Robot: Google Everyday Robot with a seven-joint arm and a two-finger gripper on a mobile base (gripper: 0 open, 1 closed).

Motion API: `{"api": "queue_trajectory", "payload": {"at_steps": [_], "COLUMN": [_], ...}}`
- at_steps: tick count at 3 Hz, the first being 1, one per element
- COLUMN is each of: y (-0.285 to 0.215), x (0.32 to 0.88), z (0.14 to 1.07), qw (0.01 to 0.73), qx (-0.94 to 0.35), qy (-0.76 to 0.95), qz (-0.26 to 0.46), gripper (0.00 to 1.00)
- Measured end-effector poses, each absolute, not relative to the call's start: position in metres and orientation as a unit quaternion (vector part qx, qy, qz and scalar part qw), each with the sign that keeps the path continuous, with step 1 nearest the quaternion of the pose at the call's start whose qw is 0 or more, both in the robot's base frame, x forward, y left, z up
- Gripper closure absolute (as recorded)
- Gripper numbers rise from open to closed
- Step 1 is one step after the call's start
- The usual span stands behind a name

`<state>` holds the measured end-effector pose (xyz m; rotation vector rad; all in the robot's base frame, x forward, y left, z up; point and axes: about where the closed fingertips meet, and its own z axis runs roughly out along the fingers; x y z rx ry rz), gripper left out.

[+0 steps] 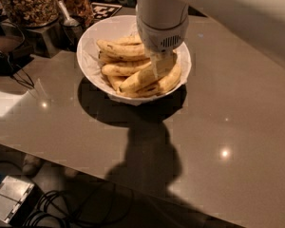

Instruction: Pick banana from white bowl

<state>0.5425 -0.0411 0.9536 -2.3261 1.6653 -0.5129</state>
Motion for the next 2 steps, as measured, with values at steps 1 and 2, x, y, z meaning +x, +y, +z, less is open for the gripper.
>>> {"api": "queue_trajectory", "payload": {"at_steps": [1,2], "y": [-0.0368,-0.0396], "x": [0.5457,0.5542], "z": [0.9455,0.9424], "qw": [0.11,0.103], "qx": [-0.804,-0.808], "qy": [0.557,0.549], "qz": [-0.177,-0.186], "gripper": [0.56,0.61]}}
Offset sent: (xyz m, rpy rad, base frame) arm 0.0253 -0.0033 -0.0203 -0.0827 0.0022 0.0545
